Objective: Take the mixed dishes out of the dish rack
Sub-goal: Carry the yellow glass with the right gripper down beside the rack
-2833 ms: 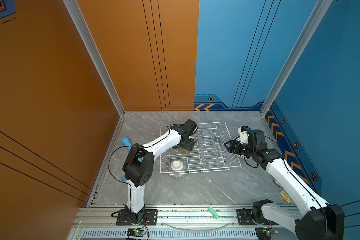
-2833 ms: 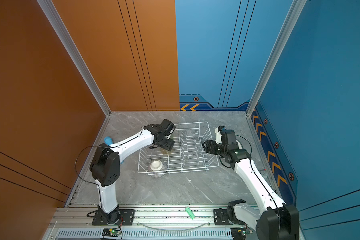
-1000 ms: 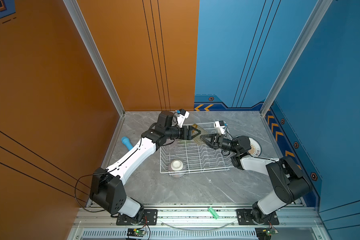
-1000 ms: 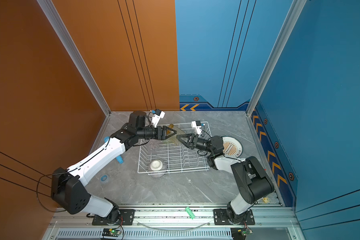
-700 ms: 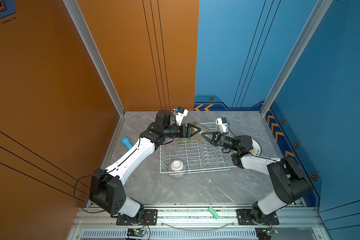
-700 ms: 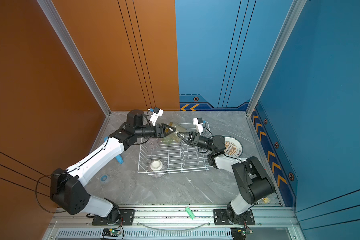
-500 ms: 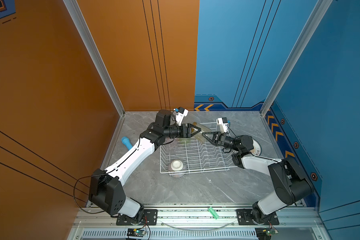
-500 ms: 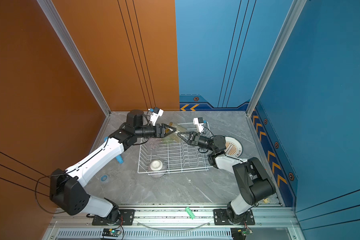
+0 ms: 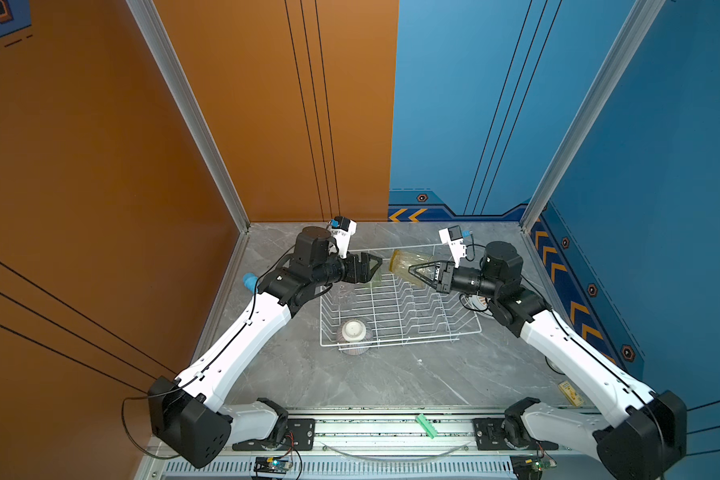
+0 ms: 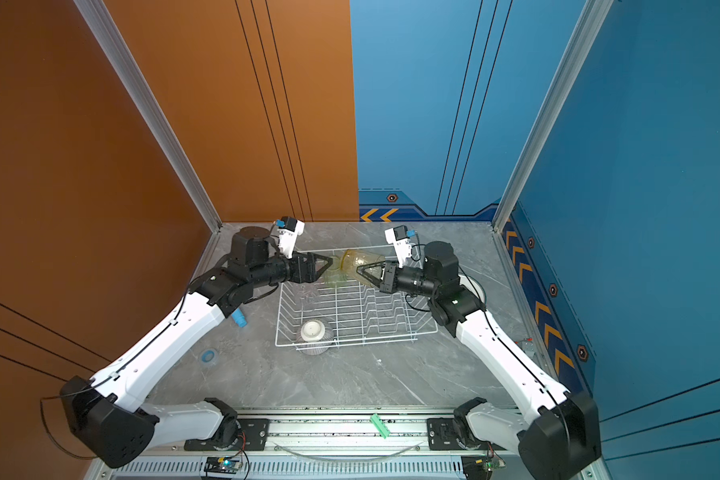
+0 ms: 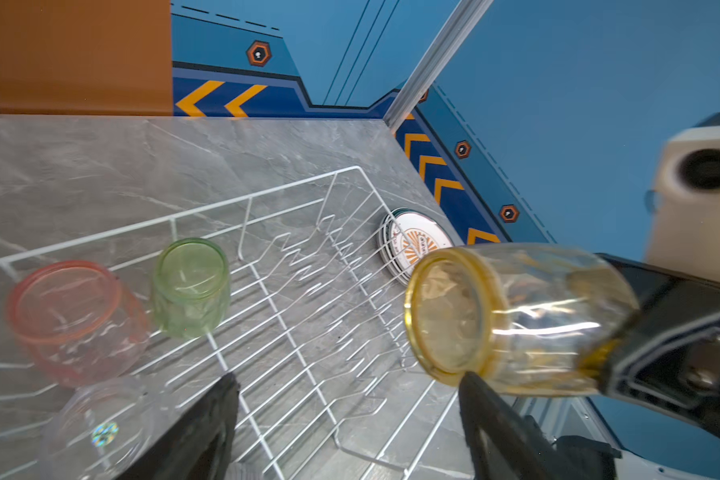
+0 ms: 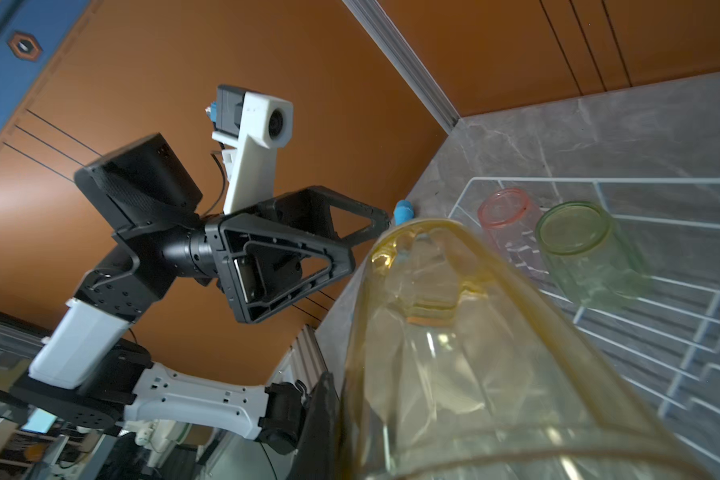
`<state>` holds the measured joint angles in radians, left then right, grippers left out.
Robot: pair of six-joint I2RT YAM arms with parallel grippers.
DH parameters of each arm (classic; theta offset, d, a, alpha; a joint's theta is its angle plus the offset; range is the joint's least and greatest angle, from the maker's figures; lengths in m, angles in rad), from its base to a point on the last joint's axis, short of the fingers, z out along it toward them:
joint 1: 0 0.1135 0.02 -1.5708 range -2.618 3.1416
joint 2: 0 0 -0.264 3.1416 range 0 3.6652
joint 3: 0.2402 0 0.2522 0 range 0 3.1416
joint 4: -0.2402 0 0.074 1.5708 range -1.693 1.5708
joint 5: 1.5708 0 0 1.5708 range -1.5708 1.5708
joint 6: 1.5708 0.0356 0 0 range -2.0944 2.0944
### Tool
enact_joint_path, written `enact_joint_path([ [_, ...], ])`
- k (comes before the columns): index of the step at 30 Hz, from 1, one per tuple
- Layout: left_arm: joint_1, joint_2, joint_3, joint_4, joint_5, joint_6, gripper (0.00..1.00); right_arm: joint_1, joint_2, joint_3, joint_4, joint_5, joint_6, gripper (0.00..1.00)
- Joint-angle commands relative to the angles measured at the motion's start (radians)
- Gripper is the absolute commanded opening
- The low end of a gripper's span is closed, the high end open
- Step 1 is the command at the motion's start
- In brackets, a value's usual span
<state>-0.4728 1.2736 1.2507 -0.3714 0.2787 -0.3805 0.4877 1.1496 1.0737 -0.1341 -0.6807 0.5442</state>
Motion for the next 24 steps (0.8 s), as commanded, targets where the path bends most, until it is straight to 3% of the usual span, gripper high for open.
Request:
enact_joint_path([
  [1,-0.019,-0.018,0.005,-0.142,-0.218,0.066,0.82,0.13,-0.049,0.137,-0.719,0.433,-0.371,0.0],
  [3,-0.041,-0.015,0.007,-0.182,-0.299,0.083,0.81,0.252,-0.053,0.177,-0.87,0.595,-0.37,0.0],
  [5,-0.051,-0.008,0.007,-0.205,-0.348,0.087,0.79,0.346,-0.047,0.18,-0.965,0.67,-0.342,0.0],
  [9,-0.057,0.004,-0.002,-0.215,-0.392,0.08,0.79,0.472,-0.019,0.132,-1.117,0.782,-0.222,0.0],
  [12,-0.059,0.014,-0.005,-0.224,-0.403,0.078,0.8,0.514,-0.017,0.068,-1.156,0.773,-0.142,0.0],
  [18,-0.07,0.044,-0.003,-0.241,-0.439,0.091,0.8,0.501,-0.008,-0.056,-1.122,0.725,-0.075,0.0],
  [24,-0.076,0.079,0.003,-0.241,-0.429,0.103,0.8,0.362,0.059,-0.147,-1.012,0.659,-0.136,0.0],
])
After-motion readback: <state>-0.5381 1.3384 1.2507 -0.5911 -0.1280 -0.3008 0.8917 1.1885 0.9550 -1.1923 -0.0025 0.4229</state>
